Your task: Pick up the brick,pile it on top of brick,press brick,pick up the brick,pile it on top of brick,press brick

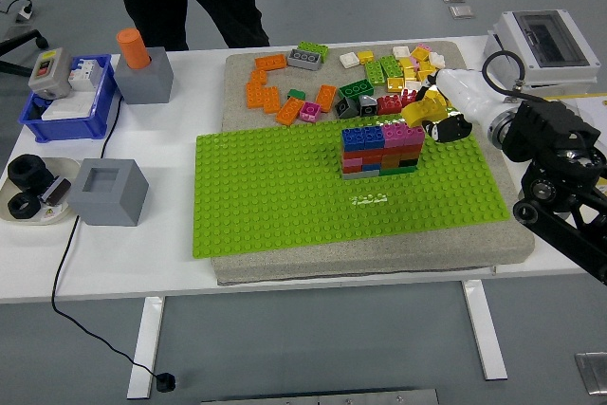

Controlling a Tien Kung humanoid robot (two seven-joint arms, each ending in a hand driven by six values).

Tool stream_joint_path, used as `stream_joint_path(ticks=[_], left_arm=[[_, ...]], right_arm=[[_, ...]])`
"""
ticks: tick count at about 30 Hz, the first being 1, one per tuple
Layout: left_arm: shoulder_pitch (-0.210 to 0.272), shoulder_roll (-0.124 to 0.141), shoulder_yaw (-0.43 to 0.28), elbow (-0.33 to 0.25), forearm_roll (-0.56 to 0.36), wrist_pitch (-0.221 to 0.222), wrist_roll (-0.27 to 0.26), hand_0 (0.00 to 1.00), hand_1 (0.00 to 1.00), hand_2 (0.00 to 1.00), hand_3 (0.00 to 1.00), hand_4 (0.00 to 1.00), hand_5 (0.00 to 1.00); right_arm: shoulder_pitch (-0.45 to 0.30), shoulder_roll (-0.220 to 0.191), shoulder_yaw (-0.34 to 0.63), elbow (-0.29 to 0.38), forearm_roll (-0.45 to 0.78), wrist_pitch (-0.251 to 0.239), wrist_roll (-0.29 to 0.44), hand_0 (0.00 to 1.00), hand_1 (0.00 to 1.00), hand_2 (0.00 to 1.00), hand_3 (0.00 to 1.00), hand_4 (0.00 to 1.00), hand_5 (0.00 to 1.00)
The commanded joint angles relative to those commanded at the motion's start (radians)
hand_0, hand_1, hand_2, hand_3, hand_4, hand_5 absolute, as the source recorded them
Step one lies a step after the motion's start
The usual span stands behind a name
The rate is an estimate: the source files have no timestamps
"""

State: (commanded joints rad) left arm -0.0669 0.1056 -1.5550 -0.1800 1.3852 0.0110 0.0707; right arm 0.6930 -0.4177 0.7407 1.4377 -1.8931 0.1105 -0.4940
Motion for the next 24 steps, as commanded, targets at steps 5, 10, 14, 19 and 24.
stream_joint_path(ticks=[5,10,14,19,24], left_arm=[[0.0,0.003,0.002,0.0,-0.001,0.0,0.002,0.629,0.587,0.553,0.58,0.616,0.281],[-0.001,0.005,0.001,0.0,0.0,0.0,0.002,0.629,0.587,0.553,0.58,0.617,0.281],[-0.002,0.005,0.001,0.0,0.0,0.0,0.002,0.629,0.587,0.554,0.58,0.616,0.28],[-0.003,0.006,-0.001,0.0,0.003,0.0,0.002,0.629,0.587,0.553,0.58,0.616,0.28],[-0.002,0.006,-0.002,0.0,0.003,0.0,0.003,0.629,0.587,0.553,0.58,0.616,0.279]], right_arm=[[0.03,0.034,-0.021,-0.003,-0.002,0.004,-0.004,0.904,0.84,0.855,0.541,0.636,0.091],[0.041,0.075,-0.031,-0.033,0.008,0.003,-0.002,0.905,0.843,0.857,0.54,0.642,0.088],[0.039,0.111,-0.02,-0.074,0.01,0.0,-0.001,0.907,0.844,0.858,0.539,0.649,0.095],[0.035,0.14,-0.014,-0.099,0.011,0.0,-0.002,0.907,0.844,0.859,0.538,0.651,0.097],[0.032,0.149,-0.011,-0.106,0.012,0.002,-0.006,0.908,0.845,0.86,0.537,0.654,0.099]])
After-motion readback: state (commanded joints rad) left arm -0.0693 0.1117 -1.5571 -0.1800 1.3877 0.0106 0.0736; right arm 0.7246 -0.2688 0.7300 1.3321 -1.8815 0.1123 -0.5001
